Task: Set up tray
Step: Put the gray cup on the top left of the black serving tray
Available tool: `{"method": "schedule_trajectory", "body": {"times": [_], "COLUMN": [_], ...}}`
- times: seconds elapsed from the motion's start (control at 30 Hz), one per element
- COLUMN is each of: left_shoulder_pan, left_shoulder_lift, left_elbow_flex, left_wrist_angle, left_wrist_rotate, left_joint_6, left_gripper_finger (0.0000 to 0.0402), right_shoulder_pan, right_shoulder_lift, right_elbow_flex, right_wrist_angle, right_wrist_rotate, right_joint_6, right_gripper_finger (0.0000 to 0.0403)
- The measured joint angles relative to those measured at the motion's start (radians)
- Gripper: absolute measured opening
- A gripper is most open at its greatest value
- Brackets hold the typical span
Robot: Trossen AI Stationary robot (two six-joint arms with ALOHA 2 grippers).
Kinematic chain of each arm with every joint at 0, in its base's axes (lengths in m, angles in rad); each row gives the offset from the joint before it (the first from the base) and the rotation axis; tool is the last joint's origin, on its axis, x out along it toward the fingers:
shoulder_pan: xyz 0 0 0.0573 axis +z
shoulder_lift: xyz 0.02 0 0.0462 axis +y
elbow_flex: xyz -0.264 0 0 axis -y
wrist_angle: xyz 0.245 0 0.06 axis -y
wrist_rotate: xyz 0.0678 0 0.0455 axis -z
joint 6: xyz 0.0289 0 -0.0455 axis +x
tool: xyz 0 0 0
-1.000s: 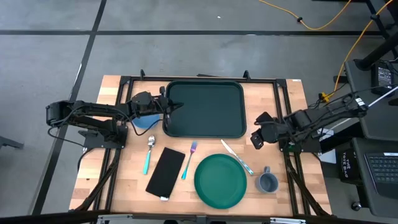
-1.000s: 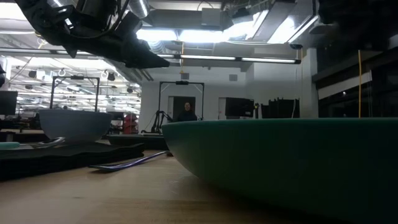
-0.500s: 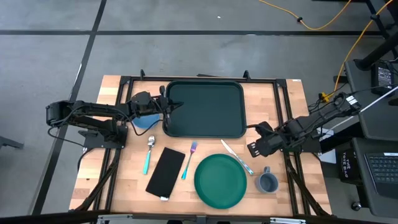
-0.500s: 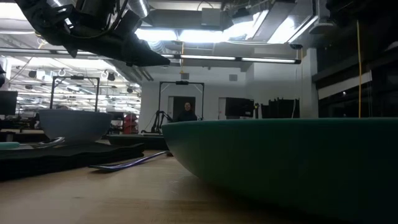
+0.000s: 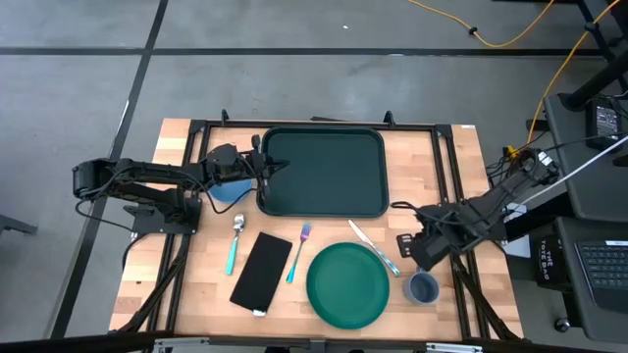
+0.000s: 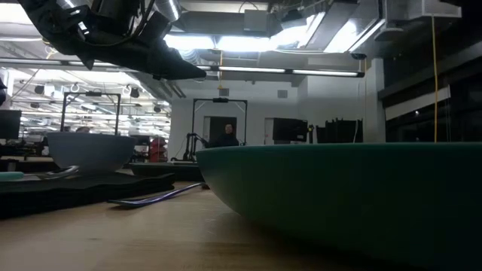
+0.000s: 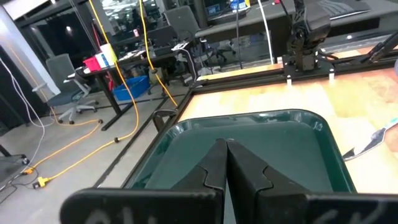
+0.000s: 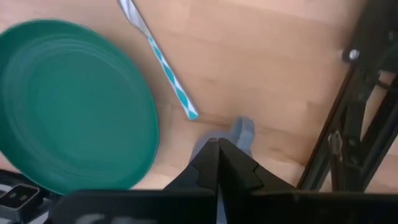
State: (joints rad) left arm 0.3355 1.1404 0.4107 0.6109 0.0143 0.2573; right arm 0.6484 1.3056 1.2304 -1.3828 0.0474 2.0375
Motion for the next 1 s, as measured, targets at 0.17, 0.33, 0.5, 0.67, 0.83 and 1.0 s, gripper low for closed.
{"method": "schedule_trajectory", "body": {"times": [0.17,0.33,0.5,0.67,0.83,1.0], "left_shoulder_pan": [0.000,0.000,0.000,0.000,0.000,0.000], "left_shoulder_lift": [0.000,0.000,0.000,0.000,0.000,0.000], "left_elbow_flex": [0.000,0.000,0.000,0.000,0.000,0.000], "left_wrist_angle": [0.008,0.020,0.021,0.025,0.066,0.086], "left_wrist_rotate": [0.000,0.000,0.000,-0.004,-0.050,-0.058], "left_joint_6": [0.000,0.000,0.061,0.079,0.104,0.105], "left_gripper_finger": [0.0004,0.0004,0.0004,0.0004,0.0004,0.0004], "right_shoulder_pan": [0.017,0.017,0.017,0.017,0.017,0.026], "right_shoulder_lift": [0.000,0.000,0.000,0.000,0.000,0.000], "right_elbow_flex": [0.000,0.000,0.000,0.000,0.000,0.000], "right_wrist_angle": [0.000,0.000,0.008,0.031,0.030,0.025], "right_wrist_rotate": [-0.009,-0.008,-0.023,-0.024,-0.024,-0.022], "right_joint_6": [0.025,0.019,0.027,0.023,0.023,0.029], "right_gripper_finger": [0.0009,0.0009,0.0009,0.0009,0.0010,0.0023]}}
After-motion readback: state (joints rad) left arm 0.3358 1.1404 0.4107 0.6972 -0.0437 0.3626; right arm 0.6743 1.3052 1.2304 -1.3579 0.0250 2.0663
